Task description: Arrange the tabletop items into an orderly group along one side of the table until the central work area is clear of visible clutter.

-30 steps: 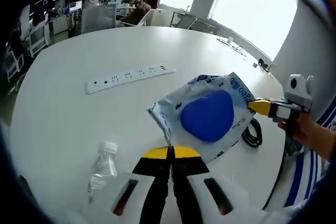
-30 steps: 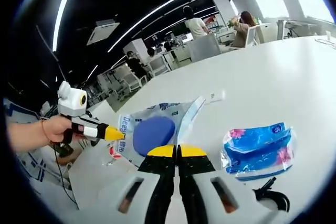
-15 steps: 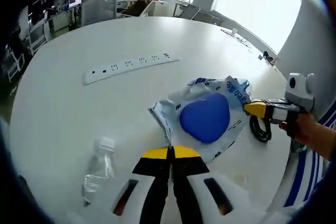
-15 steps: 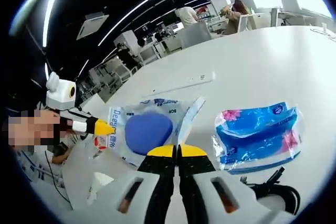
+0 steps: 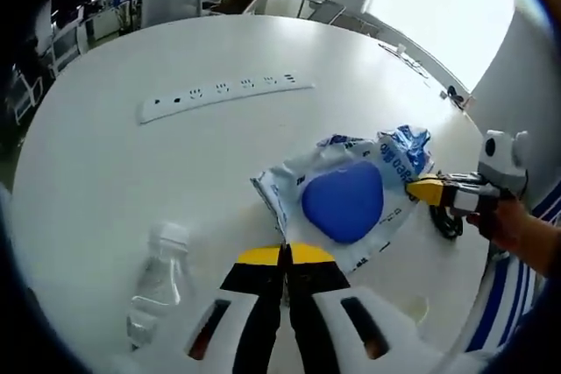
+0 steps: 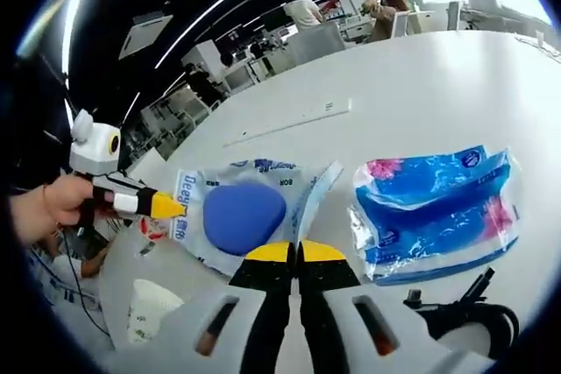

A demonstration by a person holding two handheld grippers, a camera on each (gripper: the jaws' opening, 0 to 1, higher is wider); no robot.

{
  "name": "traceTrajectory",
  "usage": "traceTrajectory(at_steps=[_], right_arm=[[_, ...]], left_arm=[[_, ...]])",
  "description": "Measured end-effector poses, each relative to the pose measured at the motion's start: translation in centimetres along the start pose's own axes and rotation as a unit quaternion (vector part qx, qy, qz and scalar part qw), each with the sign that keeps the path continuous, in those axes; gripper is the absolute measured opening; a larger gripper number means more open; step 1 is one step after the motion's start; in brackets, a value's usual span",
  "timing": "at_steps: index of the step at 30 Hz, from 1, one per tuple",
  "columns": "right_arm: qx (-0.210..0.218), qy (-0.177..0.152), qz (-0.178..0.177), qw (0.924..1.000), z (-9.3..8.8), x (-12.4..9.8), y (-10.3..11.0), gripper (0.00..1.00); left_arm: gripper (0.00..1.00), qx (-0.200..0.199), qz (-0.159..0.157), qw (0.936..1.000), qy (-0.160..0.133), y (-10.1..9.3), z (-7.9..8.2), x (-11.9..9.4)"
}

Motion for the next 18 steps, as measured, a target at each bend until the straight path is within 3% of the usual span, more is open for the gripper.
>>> traceTrajectory(at_steps=[10, 18], right_arm=[[0.004, -0.003, -0.003, 1.0, 0.0, 0.3, -0.1, 0.0], [0.005, -0.002, -0.003, 1.0, 0.1, 0.4, -0.4, 0.01]], left_arm=[[0.0, -0.02, 0.004, 0.9997, 0.012, 0.4, -0.7, 1.1], [0.0, -0.034, 0.003, 0.9994, 0.005, 0.6, -0.7, 1.3]])
Point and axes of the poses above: the point that each gripper's makers call its tool centre point, and the gripper's own axes: x roughly forward along the fingers, y roughly to its left, z roughly out of its top, the point moved 5 cm from there along -x, roughly backward along the fingers, and after that the axes turned 7 degrees about z, right-handed, at the moved point
